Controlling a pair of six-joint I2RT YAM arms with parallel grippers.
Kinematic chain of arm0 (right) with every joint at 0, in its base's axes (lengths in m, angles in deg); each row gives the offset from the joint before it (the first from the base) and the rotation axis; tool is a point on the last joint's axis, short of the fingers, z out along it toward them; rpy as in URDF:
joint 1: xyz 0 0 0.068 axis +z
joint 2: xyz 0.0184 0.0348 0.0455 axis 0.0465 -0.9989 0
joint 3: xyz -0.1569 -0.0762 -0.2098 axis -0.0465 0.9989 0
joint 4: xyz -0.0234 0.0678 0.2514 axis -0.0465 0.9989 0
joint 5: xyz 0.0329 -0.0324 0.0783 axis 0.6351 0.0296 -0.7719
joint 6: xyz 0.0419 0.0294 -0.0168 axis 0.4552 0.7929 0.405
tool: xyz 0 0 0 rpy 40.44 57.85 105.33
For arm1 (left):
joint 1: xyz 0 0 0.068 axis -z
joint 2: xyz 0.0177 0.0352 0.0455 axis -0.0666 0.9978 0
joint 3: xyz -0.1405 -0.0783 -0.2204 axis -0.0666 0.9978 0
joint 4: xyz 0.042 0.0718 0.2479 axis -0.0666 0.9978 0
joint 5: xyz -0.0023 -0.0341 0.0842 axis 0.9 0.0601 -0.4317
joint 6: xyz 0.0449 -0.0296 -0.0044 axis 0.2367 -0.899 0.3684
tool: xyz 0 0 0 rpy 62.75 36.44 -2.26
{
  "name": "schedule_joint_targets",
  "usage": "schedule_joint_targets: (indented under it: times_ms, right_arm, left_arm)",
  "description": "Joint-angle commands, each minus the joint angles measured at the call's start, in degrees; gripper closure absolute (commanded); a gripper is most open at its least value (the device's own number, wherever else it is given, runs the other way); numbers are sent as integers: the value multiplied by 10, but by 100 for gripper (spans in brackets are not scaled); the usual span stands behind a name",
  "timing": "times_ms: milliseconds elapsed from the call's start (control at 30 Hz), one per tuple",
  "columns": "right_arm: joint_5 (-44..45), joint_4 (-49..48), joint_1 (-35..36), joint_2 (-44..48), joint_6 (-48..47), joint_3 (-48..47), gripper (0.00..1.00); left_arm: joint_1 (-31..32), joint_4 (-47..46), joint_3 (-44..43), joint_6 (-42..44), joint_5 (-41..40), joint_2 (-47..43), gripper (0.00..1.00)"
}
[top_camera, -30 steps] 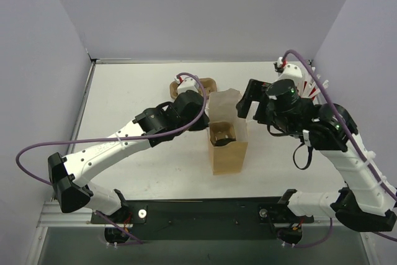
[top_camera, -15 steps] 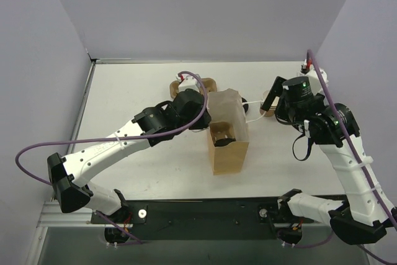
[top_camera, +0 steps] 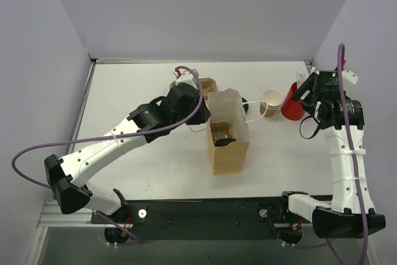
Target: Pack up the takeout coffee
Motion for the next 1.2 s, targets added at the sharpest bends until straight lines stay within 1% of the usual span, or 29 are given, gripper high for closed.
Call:
schedule_joint_targets:
  times_ms: [0, 33, 100, 133, 333, 600, 700, 867, 967, 1000, 1067, 1100, 1167]
  right_arm:
    - [-62, -60, -61, -48, -20, -1, 24]
    - [-64, -67, -67, -58, -22, -5, 28]
    - [-75, -80, -87, -92, -26, -21, 32]
    - [-75, -85, -91, -101, -28, -26, 37]
    - [-51, -109, -95, -174, -65, -79, 48]
    - [-6, -111, -93, -232, -120, -123, 51]
    - [3, -106, -92, -238, -129, -124, 54]
    - [12, -105, -85, -251, -142, -117, 55]
    - [24, -105, -81, -261, -142, -119, 60]
    - [26, -105, -81, -264, -143, -121, 64]
    - [32, -103, -79, -271, -142, -131, 69]
    - [36, -101, -78, -273, -142, -134, 75]
    - [43, -93, -74, -280, -143, -145, 81]
  left_arm:
    - [-10, -37, -36, 24, 33, -30, 65]
    - [-11, -36, -39, 26, 36, -31, 65]
    - [-18, -37, -43, 32, 49, -33, 65]
    - [-20, -38, -44, 34, 53, -35, 65]
    - [-45, -45, -49, 40, 84, -41, 65]
    - [-70, -45, -52, 52, 117, -51, 66]
    - [-76, -46, -53, 52, 123, -54, 66]
    - [-77, -50, -53, 50, 126, -53, 66]
    - [-78, -50, -50, 50, 126, -53, 66]
    - [-77, -50, -50, 49, 125, -53, 67]
    - [-79, -50, -49, 49, 123, -53, 67]
    - [-78, -51, -48, 49, 123, -52, 67]
    - [-80, -51, -48, 49, 124, -51, 67]
